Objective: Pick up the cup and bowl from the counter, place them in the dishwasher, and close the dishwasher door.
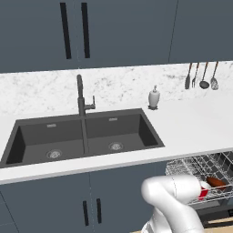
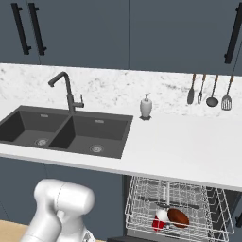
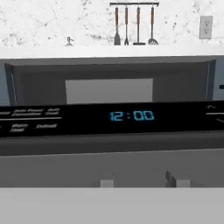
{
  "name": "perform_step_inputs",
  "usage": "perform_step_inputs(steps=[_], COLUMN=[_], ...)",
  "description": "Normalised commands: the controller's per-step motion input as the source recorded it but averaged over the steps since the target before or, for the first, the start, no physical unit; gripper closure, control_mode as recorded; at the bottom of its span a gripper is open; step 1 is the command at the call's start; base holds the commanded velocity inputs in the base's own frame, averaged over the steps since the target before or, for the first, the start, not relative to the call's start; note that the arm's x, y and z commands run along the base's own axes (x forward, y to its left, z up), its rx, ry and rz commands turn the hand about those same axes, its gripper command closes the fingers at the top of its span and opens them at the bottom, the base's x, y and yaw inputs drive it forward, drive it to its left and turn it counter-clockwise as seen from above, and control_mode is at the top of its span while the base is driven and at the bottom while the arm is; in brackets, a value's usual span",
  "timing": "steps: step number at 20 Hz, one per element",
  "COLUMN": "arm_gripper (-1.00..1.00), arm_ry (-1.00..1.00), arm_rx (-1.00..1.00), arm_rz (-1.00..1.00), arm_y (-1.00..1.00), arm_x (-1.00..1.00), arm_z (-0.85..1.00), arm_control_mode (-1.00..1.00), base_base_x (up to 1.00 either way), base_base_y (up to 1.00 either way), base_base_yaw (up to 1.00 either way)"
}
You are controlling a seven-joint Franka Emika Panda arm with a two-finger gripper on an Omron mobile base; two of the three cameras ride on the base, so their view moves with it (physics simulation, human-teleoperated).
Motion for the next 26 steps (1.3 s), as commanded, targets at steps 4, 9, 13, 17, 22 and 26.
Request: perform_step_inputs(steps=[4, 9, 13, 17, 22, 26], arm_gripper=[-1.0, -1.0, -1.0, -1.0, -1.0, -1.0], arm_ry=[-0.05, -0.01, 0.0, 0.0, 0.0, 0.0], arm_rx=[-0.08, -0.06, 0.0, 0.0, 0.0, 0.0], arm_rz=[-0.11, -0.03, 0.0, 0.13, 0.25, 0.22], arm_y=[0.74, 0.23, 0.05, 0.02, 0.08, 0.18], arm_x=[1.0, 1.0, 1.0, 1.0, 1.0, 1.0], arm_z=[0.32, 0.33, 0.26, 0.05, 0.0, 0.0], arm_control_mode=[-1.0, -1.0, -1.0, -1.0, -1.0, -1.0], base_base_x=[0.0, 0.0, 0.0, 0.0, 0.0, 0.0], base_base_y=[0.0, 0.0, 0.0, 0.0, 0.0, 0.0], base_base_yaw=[0.0, 0.0, 0.0, 0.0, 0.0, 0.0])
